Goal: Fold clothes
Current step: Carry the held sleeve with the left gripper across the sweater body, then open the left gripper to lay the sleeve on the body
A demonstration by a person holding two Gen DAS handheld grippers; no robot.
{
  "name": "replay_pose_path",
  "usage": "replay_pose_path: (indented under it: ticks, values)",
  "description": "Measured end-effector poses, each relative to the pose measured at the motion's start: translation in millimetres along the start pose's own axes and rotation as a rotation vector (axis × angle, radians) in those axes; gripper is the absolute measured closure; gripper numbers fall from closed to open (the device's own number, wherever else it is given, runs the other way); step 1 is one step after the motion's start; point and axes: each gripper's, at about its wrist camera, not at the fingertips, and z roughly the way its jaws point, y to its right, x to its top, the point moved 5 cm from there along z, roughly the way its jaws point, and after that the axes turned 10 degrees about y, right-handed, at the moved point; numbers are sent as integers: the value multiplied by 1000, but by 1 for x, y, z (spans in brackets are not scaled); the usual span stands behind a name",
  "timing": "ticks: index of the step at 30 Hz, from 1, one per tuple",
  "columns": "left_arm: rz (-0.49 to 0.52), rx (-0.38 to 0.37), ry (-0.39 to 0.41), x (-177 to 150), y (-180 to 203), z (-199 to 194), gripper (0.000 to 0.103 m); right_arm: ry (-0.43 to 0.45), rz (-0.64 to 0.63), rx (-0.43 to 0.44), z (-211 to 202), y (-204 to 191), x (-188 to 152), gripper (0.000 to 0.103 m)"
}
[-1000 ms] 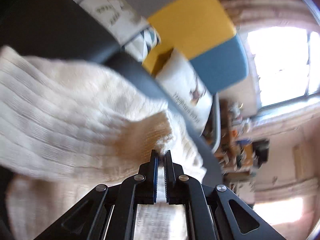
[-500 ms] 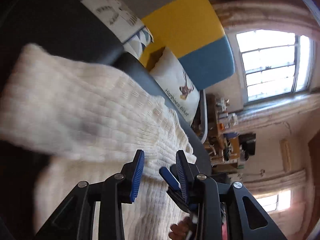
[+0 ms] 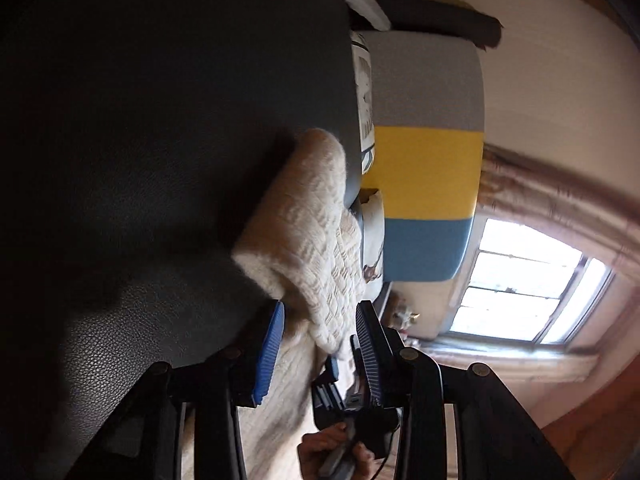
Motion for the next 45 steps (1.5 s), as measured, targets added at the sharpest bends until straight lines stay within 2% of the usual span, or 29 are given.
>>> replay_pose_path:
  ticks: [2,7,12,15,21,26,30,33,37,40,45]
  values:
    - [-39,-4,2,0,-5,8,65,39,-123,-28,-6,-20,3,97]
    - [-157,-41,-12,-3,-11,30,65,63,-270,-10,-15,-71,19,98]
    - [-213,-27,-8,-9,-13,52,62,61,-356,46,-38,-109,36,98]
    - [-262,-58,5,-8,-9,63,59,66,-420,97,-52,-143,42,98]
    - [-257,-32,34,-6,3,91,57,85,-532,193,-81,-208,55,98]
    - [-220,-10,24,-7,14,108,56,148,-568,226,-119,-228,77,98]
    - [-165,20,32,-7,25,118,57,202,-553,191,-148,-208,106,98]
    - [-102,46,52,-10,35,122,59,231,-499,140,-163,-165,129,98]
    - [22,114,74,-18,48,129,62,205,-368,37,-164,-72,142,98]
    - [94,160,82,-24,53,135,70,160,-266,-30,-154,-6,139,98]
    - [185,214,102,-30,57,141,84,107,-189,-91,-140,55,129,97]
